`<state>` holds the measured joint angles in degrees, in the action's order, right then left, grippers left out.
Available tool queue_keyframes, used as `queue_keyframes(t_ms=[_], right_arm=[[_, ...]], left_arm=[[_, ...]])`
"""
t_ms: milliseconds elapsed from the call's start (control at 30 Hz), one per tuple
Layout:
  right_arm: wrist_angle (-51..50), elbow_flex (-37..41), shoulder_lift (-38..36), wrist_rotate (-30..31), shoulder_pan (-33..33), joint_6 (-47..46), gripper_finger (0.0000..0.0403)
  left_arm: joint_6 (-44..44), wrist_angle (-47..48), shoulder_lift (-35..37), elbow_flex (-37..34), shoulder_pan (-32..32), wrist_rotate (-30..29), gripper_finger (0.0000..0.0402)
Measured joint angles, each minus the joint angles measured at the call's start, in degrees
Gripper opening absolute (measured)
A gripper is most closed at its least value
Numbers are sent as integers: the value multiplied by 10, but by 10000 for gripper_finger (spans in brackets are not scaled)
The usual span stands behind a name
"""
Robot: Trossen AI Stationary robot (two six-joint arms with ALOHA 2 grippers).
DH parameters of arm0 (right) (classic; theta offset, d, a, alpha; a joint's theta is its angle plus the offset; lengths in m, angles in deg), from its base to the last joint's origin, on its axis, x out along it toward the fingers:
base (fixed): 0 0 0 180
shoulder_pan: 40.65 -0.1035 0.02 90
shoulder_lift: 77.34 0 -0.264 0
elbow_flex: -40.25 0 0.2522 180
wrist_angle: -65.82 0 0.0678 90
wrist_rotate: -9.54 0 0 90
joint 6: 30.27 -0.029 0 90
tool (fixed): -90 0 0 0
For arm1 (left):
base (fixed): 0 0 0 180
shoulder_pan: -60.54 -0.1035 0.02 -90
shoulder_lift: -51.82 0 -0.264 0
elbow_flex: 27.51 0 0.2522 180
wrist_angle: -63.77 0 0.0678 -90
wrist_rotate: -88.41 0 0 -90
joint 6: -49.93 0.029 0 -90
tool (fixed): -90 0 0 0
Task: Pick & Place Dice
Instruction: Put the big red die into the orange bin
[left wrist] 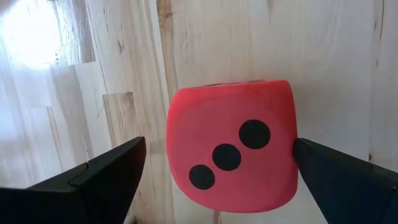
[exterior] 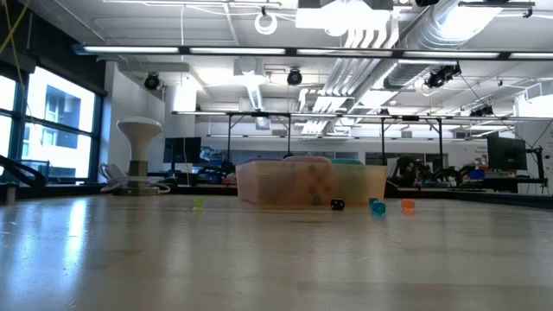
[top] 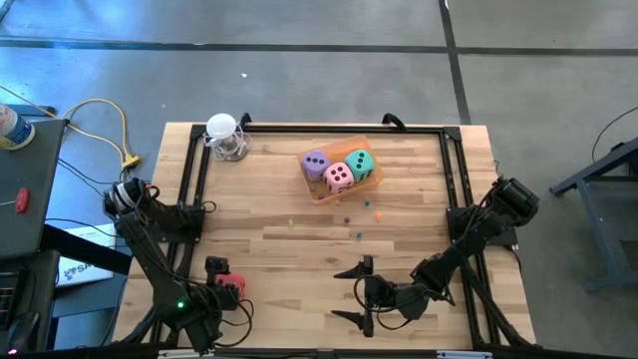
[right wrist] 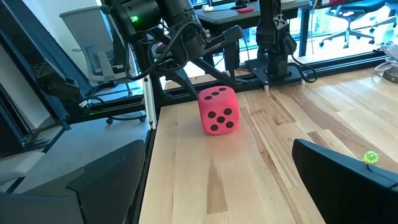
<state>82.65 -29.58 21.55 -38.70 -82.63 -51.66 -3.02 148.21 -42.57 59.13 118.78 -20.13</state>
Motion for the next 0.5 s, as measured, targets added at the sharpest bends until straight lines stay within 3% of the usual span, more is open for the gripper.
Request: queue_keyframes(t_ms=[500], right_arm=[[0, 0, 0, 0, 0, 0, 400]], left_arm=[[-11, -2, 0, 0, -2, 38, 397]])
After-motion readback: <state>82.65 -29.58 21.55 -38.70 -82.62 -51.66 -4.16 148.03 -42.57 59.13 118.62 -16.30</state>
